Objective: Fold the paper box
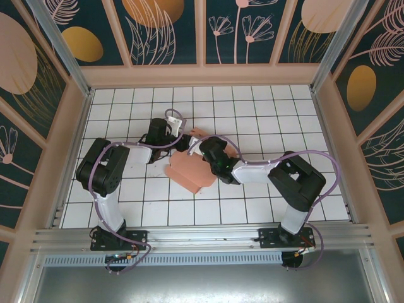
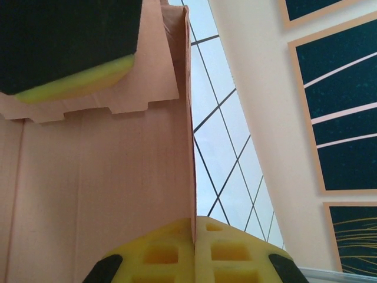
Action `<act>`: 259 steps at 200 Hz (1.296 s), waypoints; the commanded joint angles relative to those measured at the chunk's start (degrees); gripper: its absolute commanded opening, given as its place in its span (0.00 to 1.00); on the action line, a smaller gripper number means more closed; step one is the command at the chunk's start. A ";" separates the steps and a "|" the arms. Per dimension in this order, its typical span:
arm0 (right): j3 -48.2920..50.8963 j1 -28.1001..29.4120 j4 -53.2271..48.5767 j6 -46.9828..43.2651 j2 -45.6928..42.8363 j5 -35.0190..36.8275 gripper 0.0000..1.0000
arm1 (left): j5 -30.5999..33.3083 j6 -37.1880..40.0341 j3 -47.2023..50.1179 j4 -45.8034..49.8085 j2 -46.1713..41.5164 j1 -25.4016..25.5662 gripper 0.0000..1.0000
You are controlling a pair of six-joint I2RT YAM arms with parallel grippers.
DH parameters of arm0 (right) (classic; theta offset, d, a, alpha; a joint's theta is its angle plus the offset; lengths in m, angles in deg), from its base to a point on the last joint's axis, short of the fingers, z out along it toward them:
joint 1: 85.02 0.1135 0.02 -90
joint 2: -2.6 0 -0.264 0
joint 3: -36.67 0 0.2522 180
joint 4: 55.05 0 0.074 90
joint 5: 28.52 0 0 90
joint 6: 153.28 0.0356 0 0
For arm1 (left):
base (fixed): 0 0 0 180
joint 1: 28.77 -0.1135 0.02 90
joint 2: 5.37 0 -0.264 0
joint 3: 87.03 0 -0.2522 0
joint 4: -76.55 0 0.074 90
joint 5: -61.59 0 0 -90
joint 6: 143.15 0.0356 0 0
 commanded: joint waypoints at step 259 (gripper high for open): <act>-5.93 -0.10 -9.18 15.85 -6.77 -9.56 0.52 | 1.72 9.24 6.65 -8.16 -0.63 1.55 0.11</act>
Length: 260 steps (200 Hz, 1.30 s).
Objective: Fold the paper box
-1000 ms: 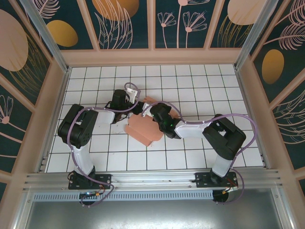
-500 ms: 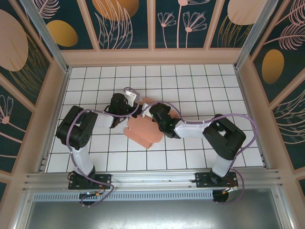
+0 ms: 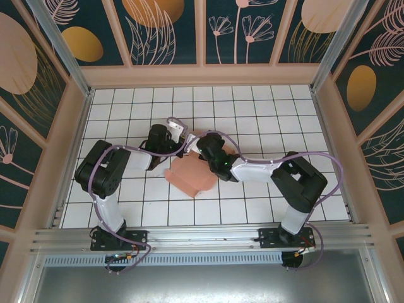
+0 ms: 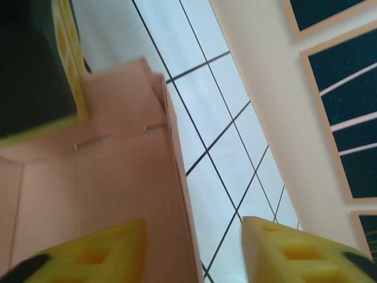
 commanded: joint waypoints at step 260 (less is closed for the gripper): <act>-5.94 -24.34 -2.83 77.98 -0.56 -71.95 0.58 | 24.84 1.88 13.03 -30.21 -0.17 9.99 0.04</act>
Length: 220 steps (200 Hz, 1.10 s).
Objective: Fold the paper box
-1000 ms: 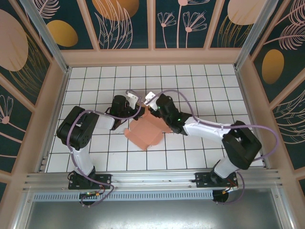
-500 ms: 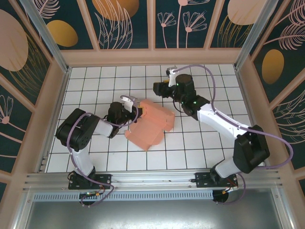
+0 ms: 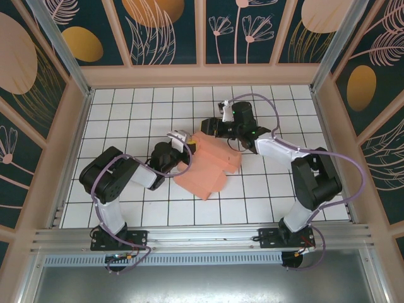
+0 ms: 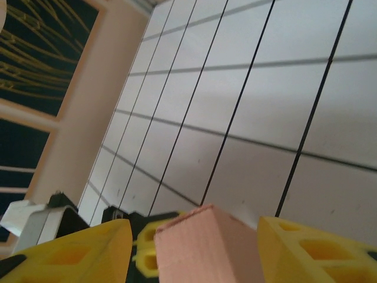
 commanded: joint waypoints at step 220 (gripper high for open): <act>-1.43 -1.00 7.50 3.93 14.99 -14.50 0.56 | 1.67 10.40 2.81 -3.16 7.13 0.19 0.17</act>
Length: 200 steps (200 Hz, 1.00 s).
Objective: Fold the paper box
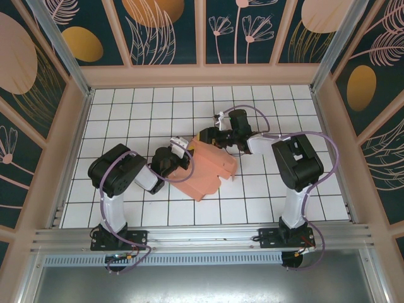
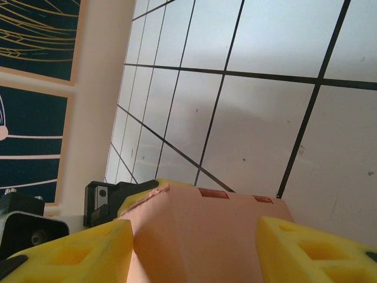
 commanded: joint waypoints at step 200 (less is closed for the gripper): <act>-1.97 2.66 -6.49 -6.89 3.04 -0.29 0.53 | 4.60 -0.93 -7.02 12.15 2.69 0.07 0.15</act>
